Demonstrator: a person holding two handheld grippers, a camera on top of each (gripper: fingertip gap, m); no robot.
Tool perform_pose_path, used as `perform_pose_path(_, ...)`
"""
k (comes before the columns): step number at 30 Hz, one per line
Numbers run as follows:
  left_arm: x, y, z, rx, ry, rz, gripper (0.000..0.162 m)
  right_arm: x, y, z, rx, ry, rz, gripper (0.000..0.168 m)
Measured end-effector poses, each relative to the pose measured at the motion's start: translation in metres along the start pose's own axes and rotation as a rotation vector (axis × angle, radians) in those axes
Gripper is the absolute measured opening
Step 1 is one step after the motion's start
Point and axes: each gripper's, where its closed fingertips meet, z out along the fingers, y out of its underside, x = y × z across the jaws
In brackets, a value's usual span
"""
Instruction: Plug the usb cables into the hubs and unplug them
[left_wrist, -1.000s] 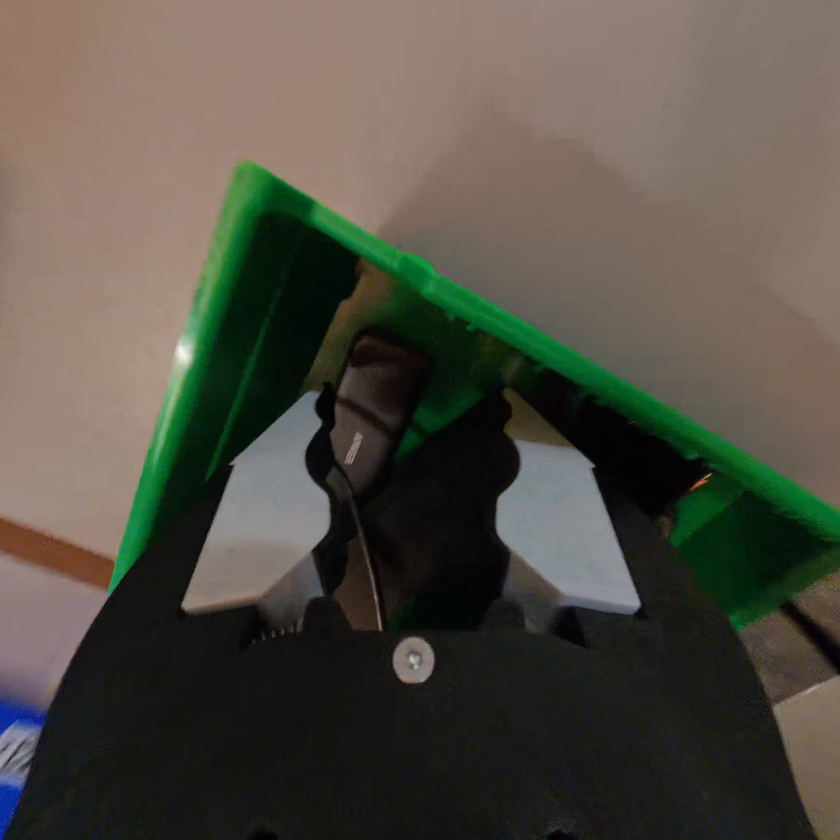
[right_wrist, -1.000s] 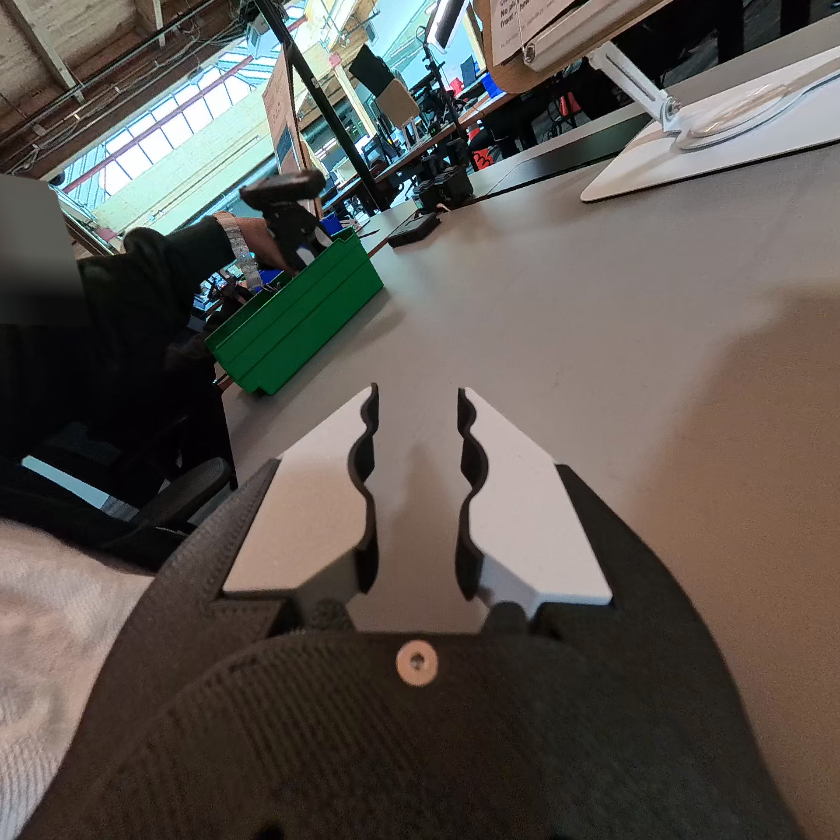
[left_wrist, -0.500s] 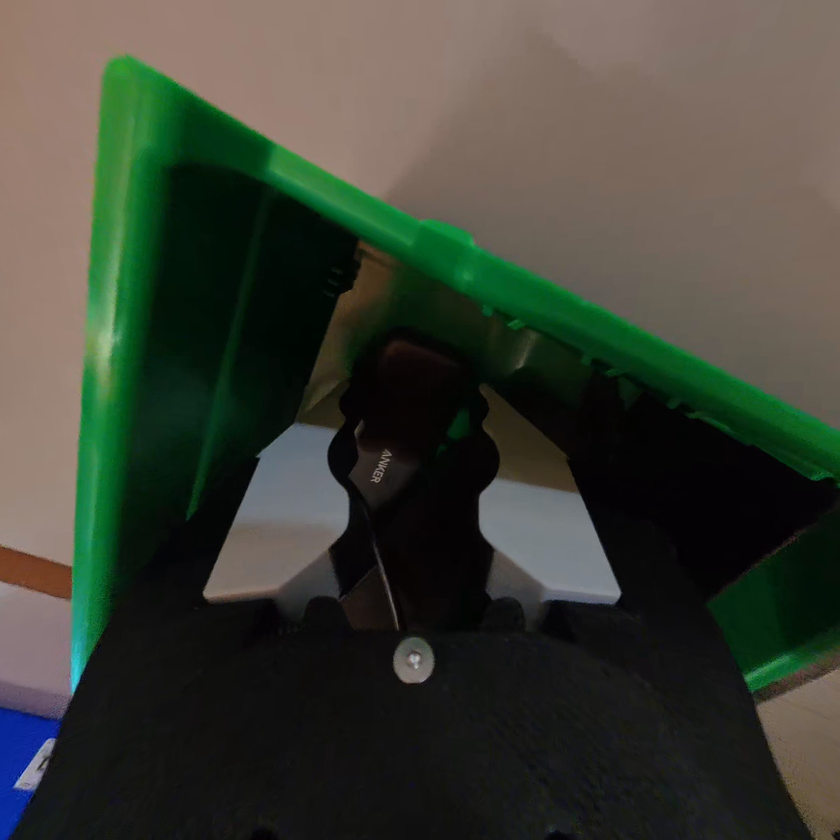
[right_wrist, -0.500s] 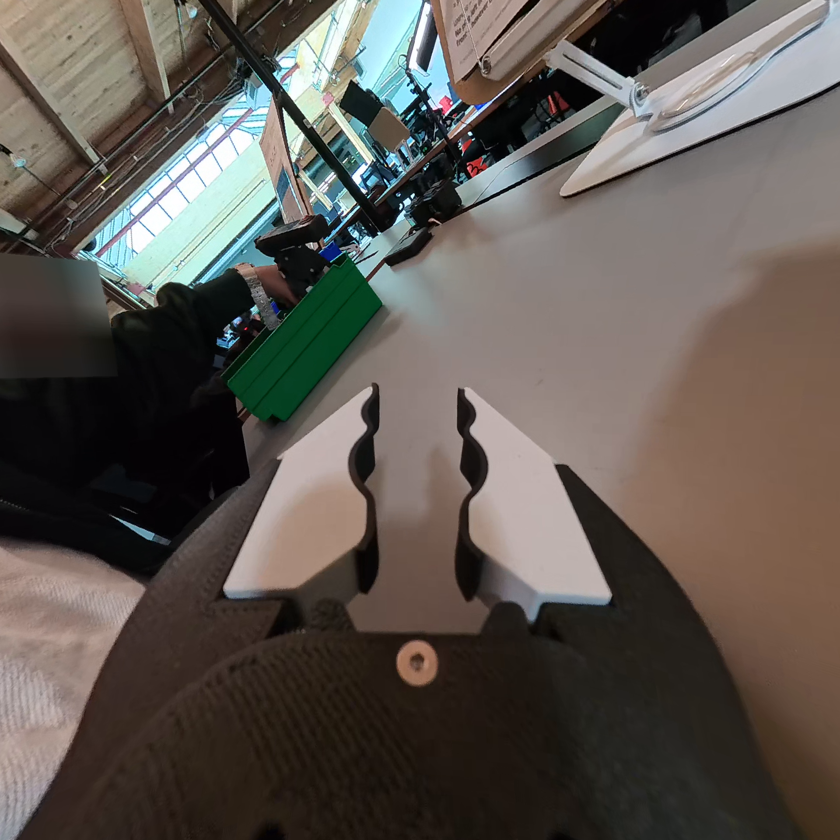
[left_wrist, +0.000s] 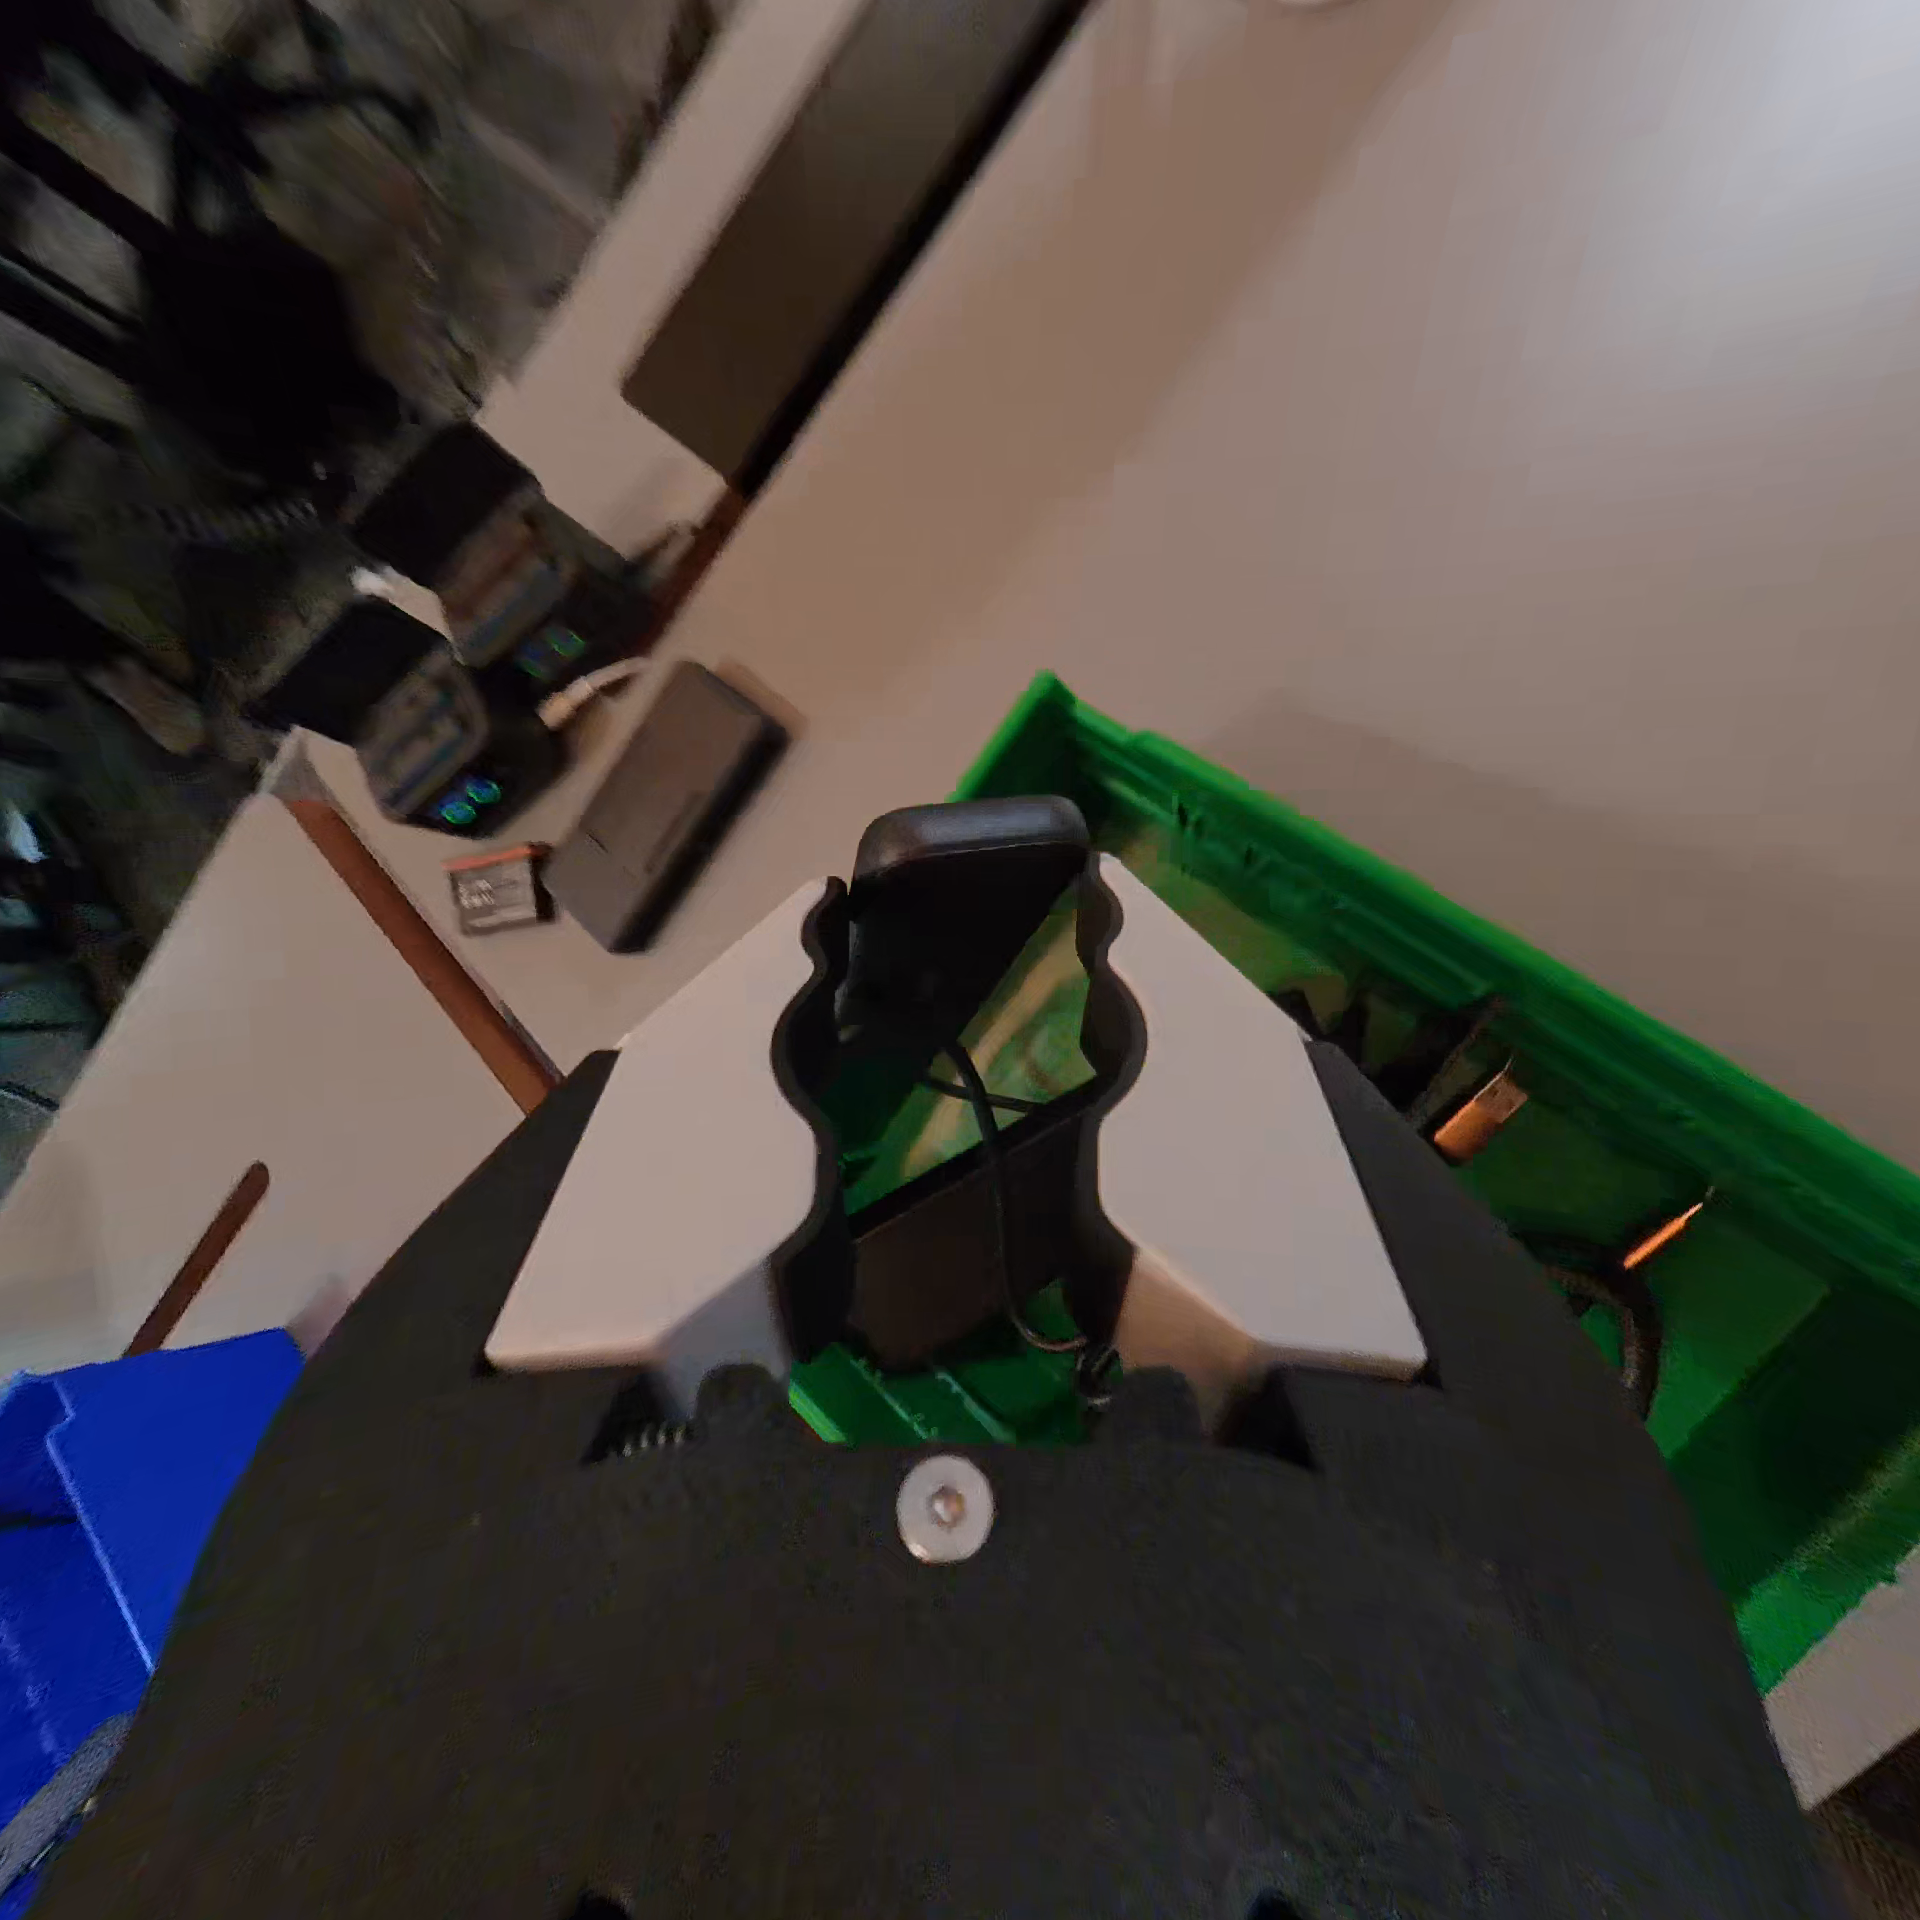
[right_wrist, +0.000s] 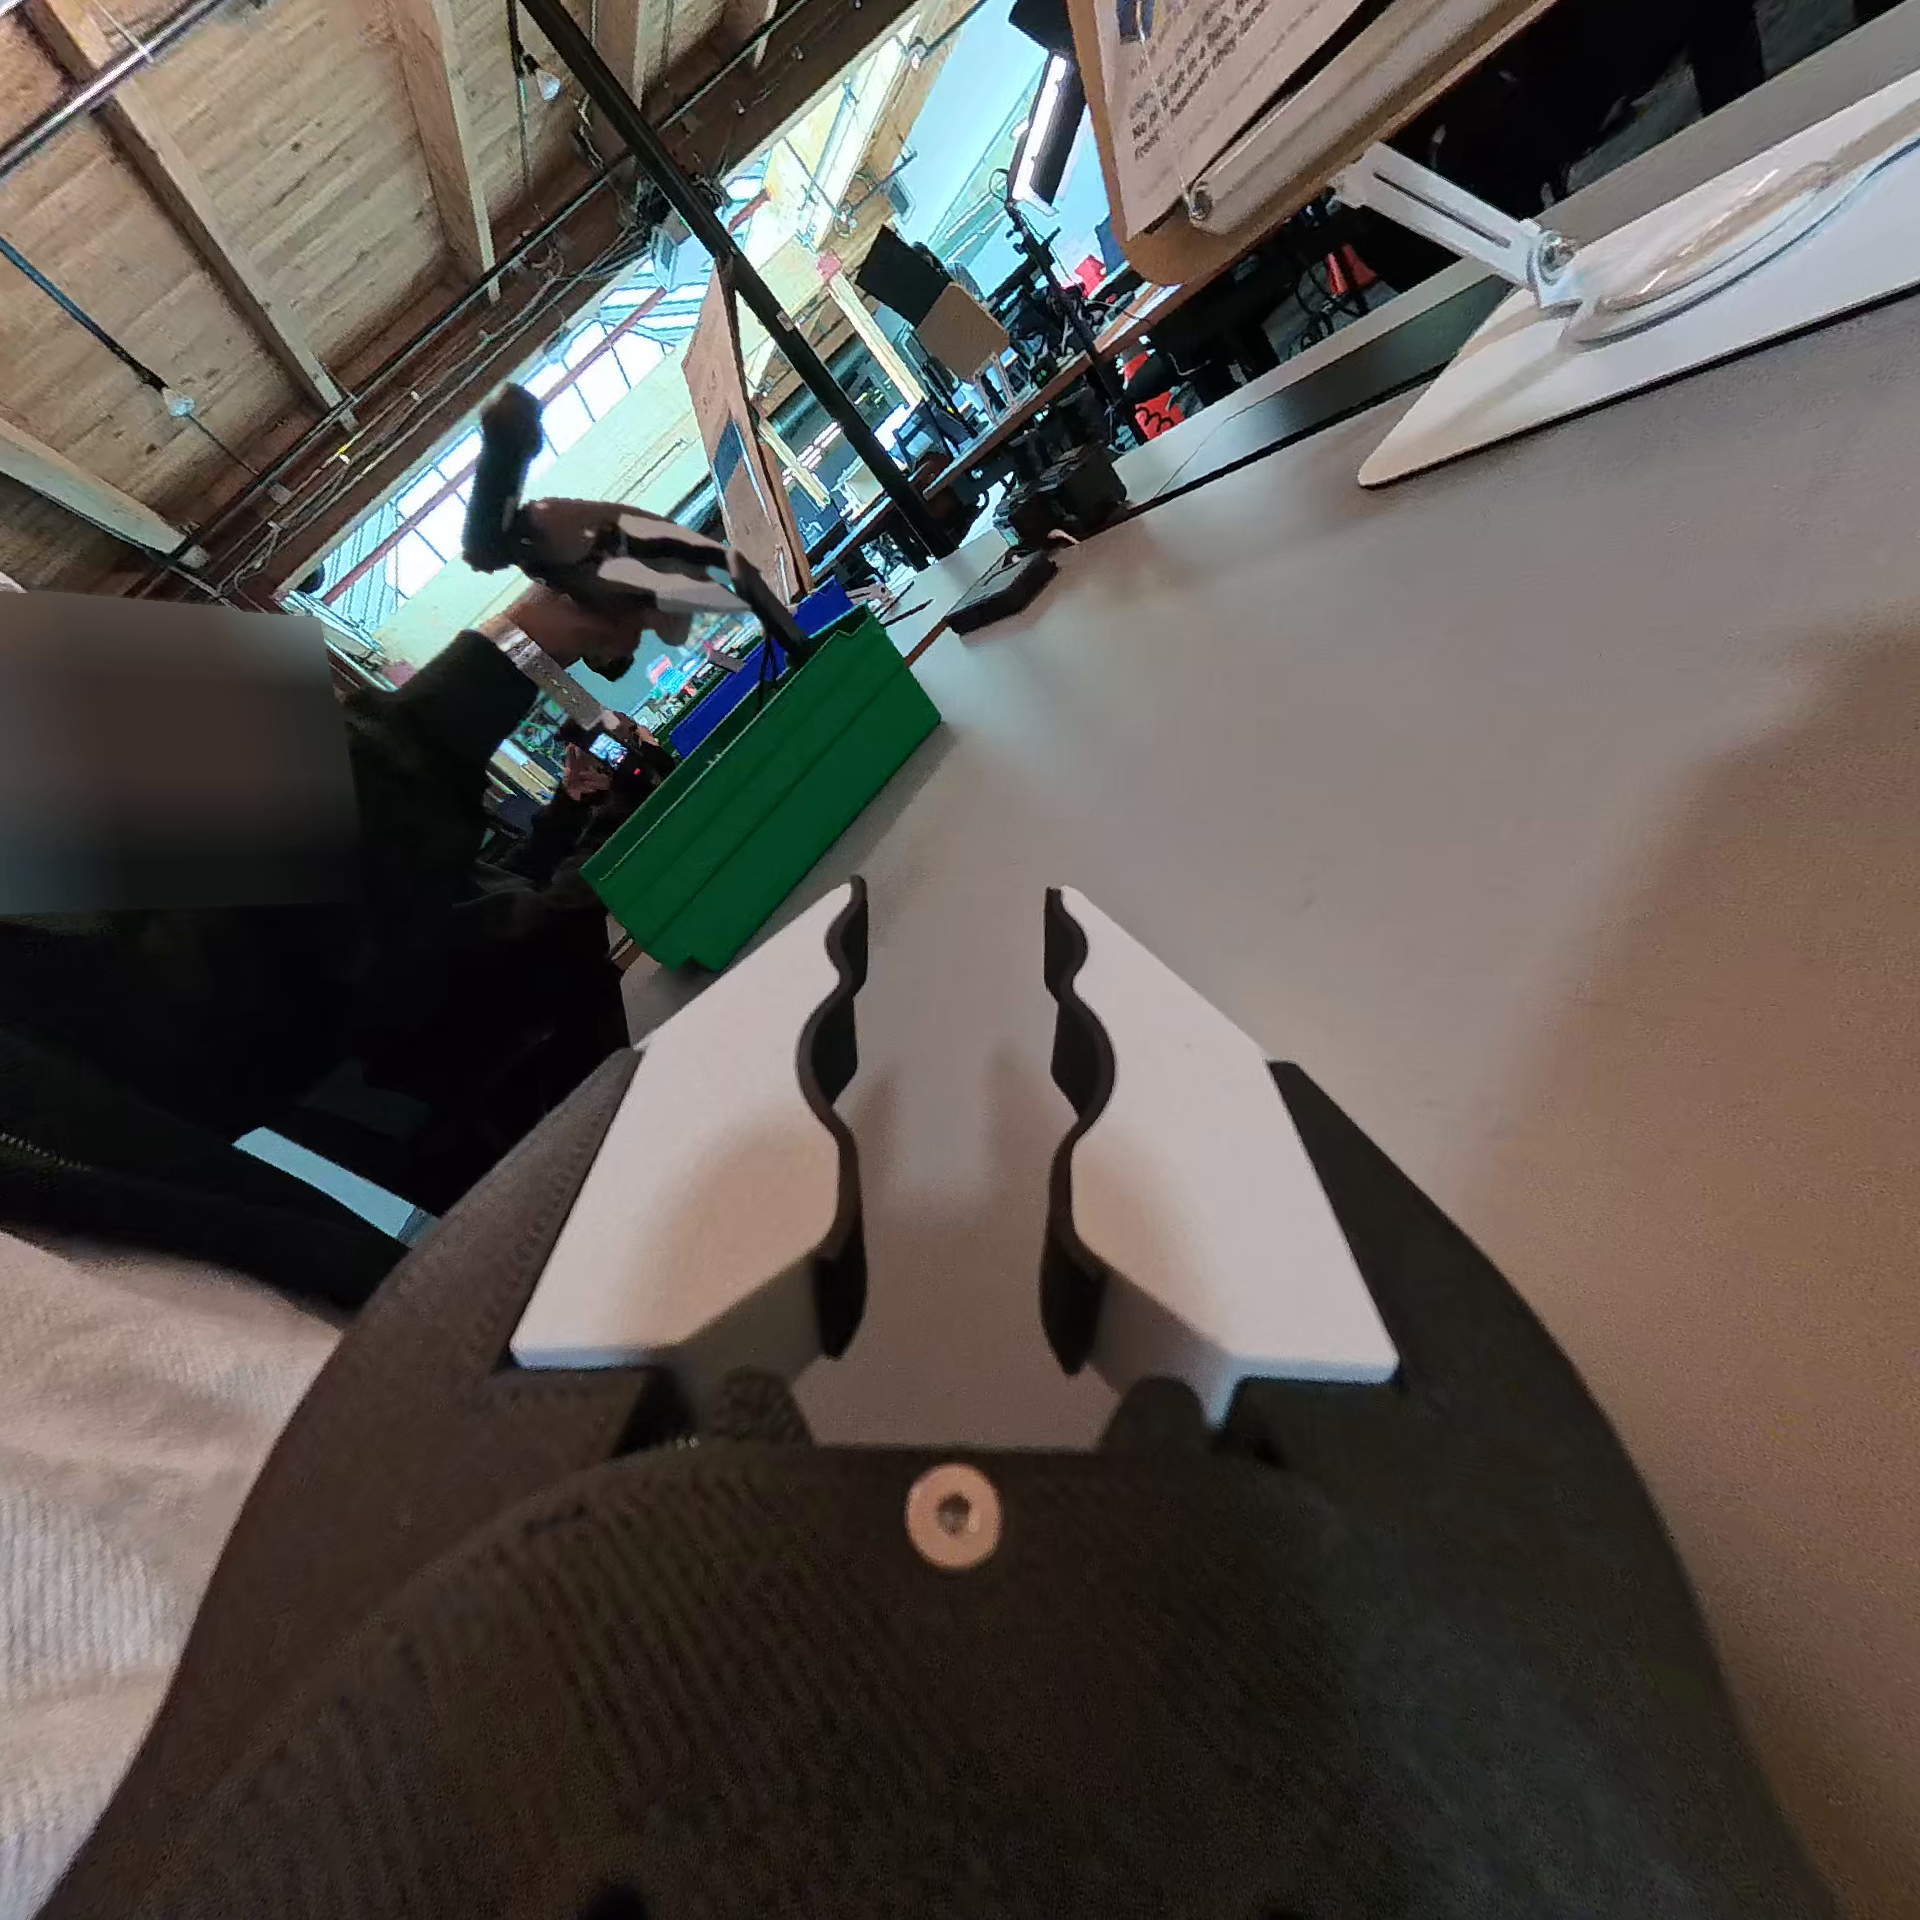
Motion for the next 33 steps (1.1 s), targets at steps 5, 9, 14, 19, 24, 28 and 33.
perform_pose_path(5,0.007,-0.033,-0.037,0.167,-0.058,-0.009,0.044,-0.009,0.000,0.000,0.000,-0.028,-0.002,0.034)
perform_pose_path(9,0.017,-0.051,-0.052,0.252,-0.092,0.010,0.044,-0.015,0.001,0.000,-0.002,-0.046,-0.008,0.034)
perform_pose_path(14,0.018,-0.070,-0.069,0.341,-0.170,0.031,0.043,-0.021,0.003,0.002,-0.012,-0.059,-0.020,0.034)
perform_pose_path(19,0.014,-0.072,-0.074,0.388,-0.228,0.014,0.042,-0.027,0.019,0.010,-0.101,-0.020,-0.162,0.034)
perform_pose_path(24,0.025,-0.045,-0.046,0.344,-0.211,-0.008,0.042,-0.033,0.023,0.013,-0.107,-0.042,-0.149,0.034)
perform_pose_path(28,0.032,-0.045,-0.046,0.391,-0.241,0.002,0.042,-0.028,0.016,0.009,-0.074,-0.025,-0.127,0.033)
perform_pose_path(33,0.041,-0.068,-0.072,0.482,-0.311,0.058,0.042,-0.026,0.021,0.015,-0.101,-0.003,-0.167,0.033)
